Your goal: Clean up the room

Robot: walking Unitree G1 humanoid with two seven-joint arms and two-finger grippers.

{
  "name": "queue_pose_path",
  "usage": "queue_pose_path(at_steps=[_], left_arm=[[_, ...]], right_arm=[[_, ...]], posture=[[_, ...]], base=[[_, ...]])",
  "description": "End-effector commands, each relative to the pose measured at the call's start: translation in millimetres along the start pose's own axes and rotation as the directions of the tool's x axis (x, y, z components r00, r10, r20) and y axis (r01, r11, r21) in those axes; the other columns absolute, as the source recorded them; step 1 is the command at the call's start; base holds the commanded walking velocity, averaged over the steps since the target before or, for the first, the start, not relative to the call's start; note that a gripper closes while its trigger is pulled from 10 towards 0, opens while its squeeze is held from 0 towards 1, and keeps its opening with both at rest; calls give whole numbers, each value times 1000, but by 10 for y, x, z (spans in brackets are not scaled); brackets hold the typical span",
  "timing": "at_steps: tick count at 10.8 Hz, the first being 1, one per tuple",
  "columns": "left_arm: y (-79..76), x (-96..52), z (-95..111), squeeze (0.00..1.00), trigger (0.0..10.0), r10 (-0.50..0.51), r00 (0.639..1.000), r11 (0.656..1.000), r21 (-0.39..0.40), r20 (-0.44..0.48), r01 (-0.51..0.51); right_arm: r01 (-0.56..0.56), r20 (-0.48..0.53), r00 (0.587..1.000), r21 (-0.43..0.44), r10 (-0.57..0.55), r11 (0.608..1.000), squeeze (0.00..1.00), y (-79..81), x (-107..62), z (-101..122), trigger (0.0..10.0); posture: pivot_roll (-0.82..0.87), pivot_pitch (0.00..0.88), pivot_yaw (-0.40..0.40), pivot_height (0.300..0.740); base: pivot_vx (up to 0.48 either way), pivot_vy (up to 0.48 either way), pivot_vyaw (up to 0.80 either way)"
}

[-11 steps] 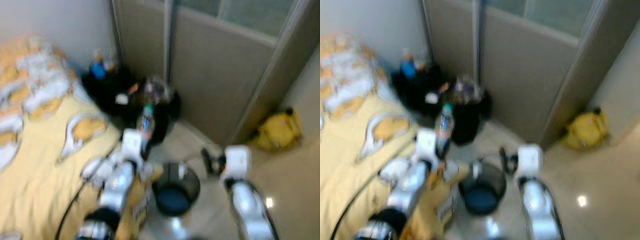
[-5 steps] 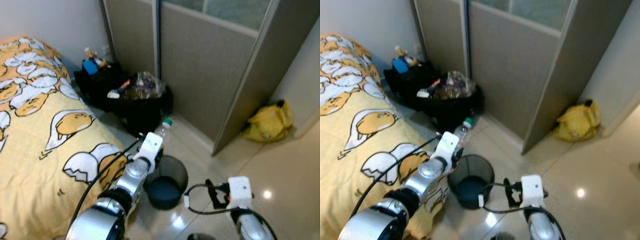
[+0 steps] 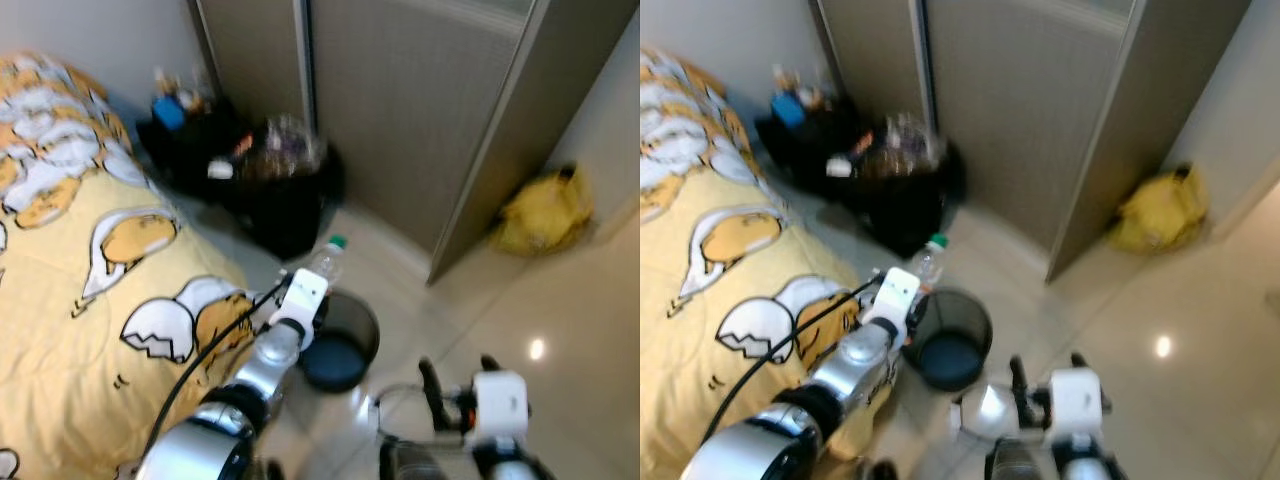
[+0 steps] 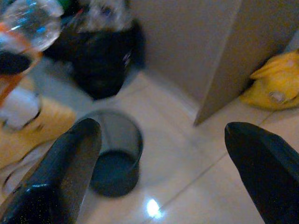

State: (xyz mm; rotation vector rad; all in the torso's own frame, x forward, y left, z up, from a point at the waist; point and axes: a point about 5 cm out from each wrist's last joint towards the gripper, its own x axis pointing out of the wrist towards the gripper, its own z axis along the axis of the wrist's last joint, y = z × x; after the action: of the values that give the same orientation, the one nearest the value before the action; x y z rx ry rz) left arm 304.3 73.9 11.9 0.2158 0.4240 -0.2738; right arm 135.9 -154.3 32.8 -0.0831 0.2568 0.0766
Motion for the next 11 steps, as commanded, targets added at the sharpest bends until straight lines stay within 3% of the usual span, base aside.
queue_pose_path(at_steps=[1,2,3,4,5,6,7,8,9,11], left_arm=[[61,1,-28,0,10000,42,999,999,-24,-24,-43],[10,-6,-31,0,10000,22,1000,996,81,-6,-22],[-67,-15,-15,0,10000,-21,999,964,264,34,12],[-123,-23,-12,0,10000,-49,997,936,350,51,28],[-229,-23,26,0,10000,-87,993,882,469,80,39],[-274,-10,106,1000,10000,-96,987,836,548,125,12],[-293,23,297,1000,10000,-105,963,670,733,247,-115],[-316,37,419,1000,10000,-139,938,562,805,316,-188],[-328,46,458,1000,10000,-155,933,526,827,324,-199],[-278,63,401,1000,10000,-159,944,316,921,289,-228]], right_arm=[[-16,1,1000,-13,16,1000,0,55,-56,28,10000],[-26,-15,1000,-7,26,1000,0,148,-228,38,10000],[-34,-27,999,-10,33,999,0,215,-364,59,10000],[-36,-39,999,-9,36,999,0,254,-438,69,10000],[-39,-56,998,-6,38,999,0,320,-540,83,10000],[-31,-66,997,-3,31,1000,0,335,-576,94,10000],[-19,-86,996,6,19,1000,0,354,-636,93,10000],[-11,-101,995,9,11,1000,0,356,-675,89,10000],[-6,-106,994,11,8,1000,0,354,-697,94,10000],[3,-126,992,11,-2,1000,0,339,-732,83,10000]], posture=[[-319,285,109,732],[-347,328,112,732],[-366,359,114,732],[-376,381,118,732],[-388,400,122,732],[-392,406,123,732],[-400,419,126,732],[-407,423,128,732],[-410,427,130,732],[-423,432,127,732]], base=[[0,0,0],[0,0,0],[0,0,0],[0,0,0],[0,0,0],[0,0,0],[0,0,0],[0,0,0],[0,0,0],[0,0,0]])
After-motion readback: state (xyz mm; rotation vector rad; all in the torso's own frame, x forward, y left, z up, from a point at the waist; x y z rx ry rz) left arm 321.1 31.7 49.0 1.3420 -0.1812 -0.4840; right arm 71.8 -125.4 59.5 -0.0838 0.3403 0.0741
